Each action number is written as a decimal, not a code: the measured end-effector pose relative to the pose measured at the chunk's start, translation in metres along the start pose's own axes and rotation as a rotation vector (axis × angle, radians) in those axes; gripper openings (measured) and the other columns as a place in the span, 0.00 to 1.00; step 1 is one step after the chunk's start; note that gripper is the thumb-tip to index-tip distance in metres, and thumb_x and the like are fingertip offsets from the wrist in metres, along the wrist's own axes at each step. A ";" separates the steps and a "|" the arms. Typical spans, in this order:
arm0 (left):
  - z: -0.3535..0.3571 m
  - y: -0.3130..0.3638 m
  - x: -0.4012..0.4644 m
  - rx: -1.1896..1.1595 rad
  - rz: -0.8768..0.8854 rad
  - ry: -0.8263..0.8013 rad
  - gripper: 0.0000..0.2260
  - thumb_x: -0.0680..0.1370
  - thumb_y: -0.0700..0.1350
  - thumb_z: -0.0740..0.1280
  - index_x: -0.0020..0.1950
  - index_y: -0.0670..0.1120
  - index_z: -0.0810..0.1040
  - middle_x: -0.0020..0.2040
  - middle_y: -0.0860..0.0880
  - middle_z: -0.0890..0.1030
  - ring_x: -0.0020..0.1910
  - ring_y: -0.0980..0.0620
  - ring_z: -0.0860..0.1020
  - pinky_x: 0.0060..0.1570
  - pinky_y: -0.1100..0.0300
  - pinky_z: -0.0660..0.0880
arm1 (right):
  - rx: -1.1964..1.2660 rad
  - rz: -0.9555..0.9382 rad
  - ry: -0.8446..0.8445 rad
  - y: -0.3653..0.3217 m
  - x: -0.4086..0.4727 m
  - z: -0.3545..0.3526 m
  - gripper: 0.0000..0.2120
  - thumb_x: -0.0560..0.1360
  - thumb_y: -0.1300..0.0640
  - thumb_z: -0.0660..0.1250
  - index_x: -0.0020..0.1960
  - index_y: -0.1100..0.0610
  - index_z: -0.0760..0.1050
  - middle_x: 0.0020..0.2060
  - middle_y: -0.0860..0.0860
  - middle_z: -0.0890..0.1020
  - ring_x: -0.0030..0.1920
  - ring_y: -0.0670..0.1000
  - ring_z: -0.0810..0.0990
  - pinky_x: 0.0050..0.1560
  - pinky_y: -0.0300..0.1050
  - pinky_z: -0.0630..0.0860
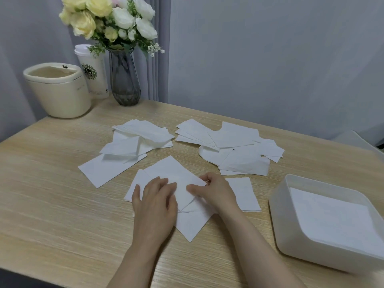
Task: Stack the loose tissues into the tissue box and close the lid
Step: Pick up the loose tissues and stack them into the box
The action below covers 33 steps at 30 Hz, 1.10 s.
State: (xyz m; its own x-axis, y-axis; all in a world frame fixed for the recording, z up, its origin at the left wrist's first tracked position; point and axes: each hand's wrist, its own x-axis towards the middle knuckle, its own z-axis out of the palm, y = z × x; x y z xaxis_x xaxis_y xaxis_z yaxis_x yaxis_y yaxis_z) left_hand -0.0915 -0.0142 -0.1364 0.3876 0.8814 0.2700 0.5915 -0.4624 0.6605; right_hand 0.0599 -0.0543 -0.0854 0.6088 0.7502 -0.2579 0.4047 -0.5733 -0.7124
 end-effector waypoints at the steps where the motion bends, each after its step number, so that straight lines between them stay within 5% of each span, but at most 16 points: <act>1: 0.000 0.000 0.000 0.001 0.000 -0.001 0.21 0.74 0.48 0.54 0.61 0.51 0.80 0.65 0.54 0.74 0.72 0.57 0.65 0.75 0.50 0.43 | -0.011 0.006 -0.006 -0.001 0.000 -0.001 0.14 0.67 0.45 0.72 0.49 0.48 0.75 0.40 0.41 0.78 0.47 0.47 0.79 0.47 0.44 0.73; 13: 0.001 0.000 0.000 -0.009 0.009 0.013 0.19 0.75 0.47 0.55 0.60 0.50 0.81 0.64 0.54 0.76 0.70 0.59 0.65 0.74 0.48 0.45 | -0.091 -0.008 0.053 -0.004 -0.004 0.003 0.22 0.68 0.45 0.72 0.55 0.49 0.67 0.53 0.44 0.74 0.55 0.48 0.76 0.53 0.45 0.71; 24: 0.001 0.000 0.000 0.002 0.014 0.008 0.19 0.75 0.47 0.55 0.59 0.50 0.81 0.63 0.53 0.76 0.70 0.57 0.66 0.74 0.47 0.46 | -0.081 -0.032 -0.037 -0.007 -0.001 -0.003 0.09 0.68 0.50 0.71 0.45 0.51 0.77 0.40 0.44 0.80 0.46 0.48 0.80 0.44 0.45 0.72; 28: 0.003 -0.001 0.001 -0.003 0.023 0.028 0.15 0.77 0.44 0.59 0.58 0.50 0.81 0.62 0.52 0.77 0.69 0.58 0.66 0.74 0.45 0.48 | -0.102 -0.057 -0.022 -0.006 -0.003 -0.002 0.06 0.69 0.52 0.68 0.35 0.51 0.72 0.33 0.46 0.81 0.40 0.47 0.77 0.36 0.43 0.68; 33: 0.002 0.001 0.001 -0.023 0.005 0.088 0.18 0.75 0.44 0.57 0.61 0.48 0.80 0.63 0.50 0.77 0.67 0.60 0.64 0.73 0.43 0.52 | -0.009 -0.052 -0.023 -0.003 -0.008 -0.002 0.03 0.72 0.54 0.64 0.41 0.53 0.73 0.29 0.45 0.83 0.37 0.44 0.76 0.36 0.42 0.67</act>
State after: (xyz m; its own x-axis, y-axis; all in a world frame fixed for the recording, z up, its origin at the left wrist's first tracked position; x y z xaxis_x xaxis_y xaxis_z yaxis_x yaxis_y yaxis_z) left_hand -0.0890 -0.0138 -0.1364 0.3266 0.8846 0.3329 0.5729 -0.4654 0.6747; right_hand 0.0553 -0.0597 -0.0795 0.5708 0.7865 -0.2359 0.4416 -0.5362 -0.7194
